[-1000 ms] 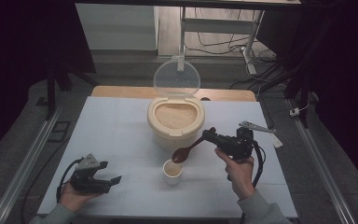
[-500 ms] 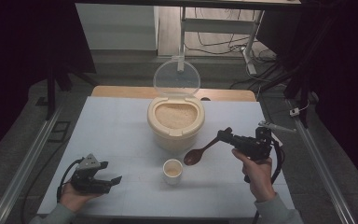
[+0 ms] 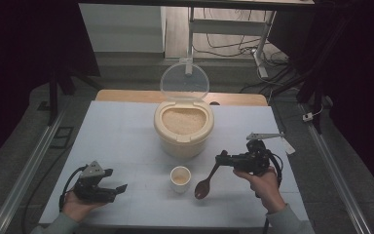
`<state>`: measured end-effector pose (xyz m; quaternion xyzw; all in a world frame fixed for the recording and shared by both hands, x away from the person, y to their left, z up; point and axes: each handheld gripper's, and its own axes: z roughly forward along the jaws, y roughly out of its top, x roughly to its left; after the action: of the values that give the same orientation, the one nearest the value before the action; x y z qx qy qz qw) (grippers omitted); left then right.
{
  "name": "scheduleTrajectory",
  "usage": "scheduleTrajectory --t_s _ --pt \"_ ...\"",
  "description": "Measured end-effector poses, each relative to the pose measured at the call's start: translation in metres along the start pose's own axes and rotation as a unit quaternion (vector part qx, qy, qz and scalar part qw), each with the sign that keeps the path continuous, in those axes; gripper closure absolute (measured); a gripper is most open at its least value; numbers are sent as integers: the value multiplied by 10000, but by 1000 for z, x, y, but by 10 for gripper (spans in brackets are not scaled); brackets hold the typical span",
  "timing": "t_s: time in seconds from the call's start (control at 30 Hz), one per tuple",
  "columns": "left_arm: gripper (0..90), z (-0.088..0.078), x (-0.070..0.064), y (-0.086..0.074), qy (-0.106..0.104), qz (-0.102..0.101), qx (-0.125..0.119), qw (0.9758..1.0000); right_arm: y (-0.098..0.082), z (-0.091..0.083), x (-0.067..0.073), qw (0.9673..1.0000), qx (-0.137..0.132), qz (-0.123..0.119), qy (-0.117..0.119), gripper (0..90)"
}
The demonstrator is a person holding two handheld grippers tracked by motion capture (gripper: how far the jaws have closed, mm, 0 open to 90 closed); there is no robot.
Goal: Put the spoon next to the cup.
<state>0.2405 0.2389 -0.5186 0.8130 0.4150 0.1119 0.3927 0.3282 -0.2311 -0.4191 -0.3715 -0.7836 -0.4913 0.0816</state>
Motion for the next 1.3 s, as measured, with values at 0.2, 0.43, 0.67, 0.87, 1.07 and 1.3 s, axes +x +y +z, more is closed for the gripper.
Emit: scheduleTrajectory --t_s 0.2,0.43,0.67,0.87,1.07,1.3 --pt "171 0 0 0 -7 20 9 10000 -2 20 -7 9995 319 38 -41 832" --pt "171 1 0 0 -12 27 29 10000 0 34 -21 9989 398 217 -81 821" --pt "172 1 0 0 -14 42 43 10000 -1 49 -35 9980 346 226 -479 769" --pt "172 2 -1 0 -27 49 56 10000 -6 64 -48 9962 327 213 -785 710" --pt "171 3 0 0 -41 41 75 10000 -14 79 -53 9898 412 68 -1366 629" --pt "171 3 -1 0 -46 42 64 10000 -22 89 -56 9834 488 15 -1750 577"
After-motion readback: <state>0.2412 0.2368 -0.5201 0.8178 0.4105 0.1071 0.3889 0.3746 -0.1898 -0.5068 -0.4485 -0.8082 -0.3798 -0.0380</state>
